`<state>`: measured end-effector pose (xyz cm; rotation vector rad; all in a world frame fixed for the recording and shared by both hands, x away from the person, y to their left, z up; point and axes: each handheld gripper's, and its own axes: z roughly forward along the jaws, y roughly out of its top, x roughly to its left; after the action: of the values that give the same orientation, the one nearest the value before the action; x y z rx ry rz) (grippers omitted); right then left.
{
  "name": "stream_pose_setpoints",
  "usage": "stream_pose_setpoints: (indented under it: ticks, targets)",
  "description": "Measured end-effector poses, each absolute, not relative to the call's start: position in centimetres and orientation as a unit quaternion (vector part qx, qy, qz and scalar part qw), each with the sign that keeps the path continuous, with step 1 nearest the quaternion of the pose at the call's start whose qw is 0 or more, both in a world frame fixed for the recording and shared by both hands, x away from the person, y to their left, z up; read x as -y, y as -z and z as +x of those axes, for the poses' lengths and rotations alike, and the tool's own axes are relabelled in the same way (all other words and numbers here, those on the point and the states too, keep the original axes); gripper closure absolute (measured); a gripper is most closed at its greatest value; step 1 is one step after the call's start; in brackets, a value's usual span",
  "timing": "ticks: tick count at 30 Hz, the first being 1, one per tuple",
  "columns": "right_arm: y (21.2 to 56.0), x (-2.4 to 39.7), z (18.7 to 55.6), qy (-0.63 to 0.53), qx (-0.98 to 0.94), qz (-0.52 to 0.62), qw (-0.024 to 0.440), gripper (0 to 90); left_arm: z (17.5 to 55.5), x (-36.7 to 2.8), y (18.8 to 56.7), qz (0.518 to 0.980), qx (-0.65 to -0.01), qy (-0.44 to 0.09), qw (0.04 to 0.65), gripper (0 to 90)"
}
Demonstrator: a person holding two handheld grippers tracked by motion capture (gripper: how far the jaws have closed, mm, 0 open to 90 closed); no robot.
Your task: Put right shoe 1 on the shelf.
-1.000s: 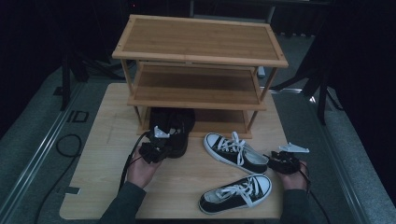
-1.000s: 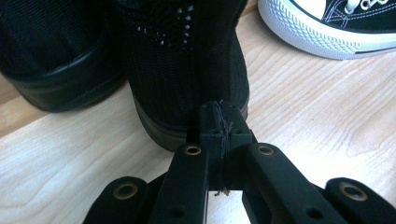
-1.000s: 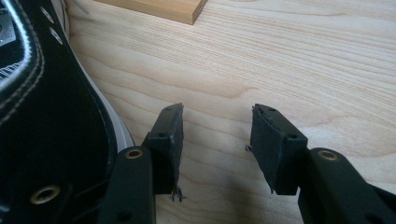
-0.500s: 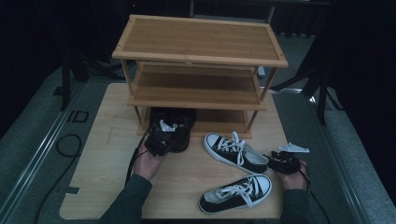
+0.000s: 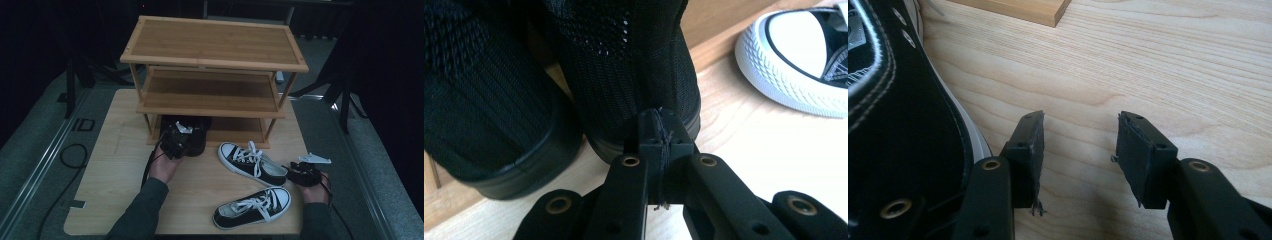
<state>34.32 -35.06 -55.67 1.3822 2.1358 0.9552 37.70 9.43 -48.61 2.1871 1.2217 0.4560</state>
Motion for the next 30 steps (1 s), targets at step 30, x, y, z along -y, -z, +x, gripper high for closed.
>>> stream_pose_setpoints:
  ticks: [30]
  targets:
    - [55.7, 35.1, 34.3, -0.345, -0.768, 0.497, 0.21, 53.6, 39.9, -9.6, 49.1, 0.807, -0.471, -0.157, 0.319, 81.3]
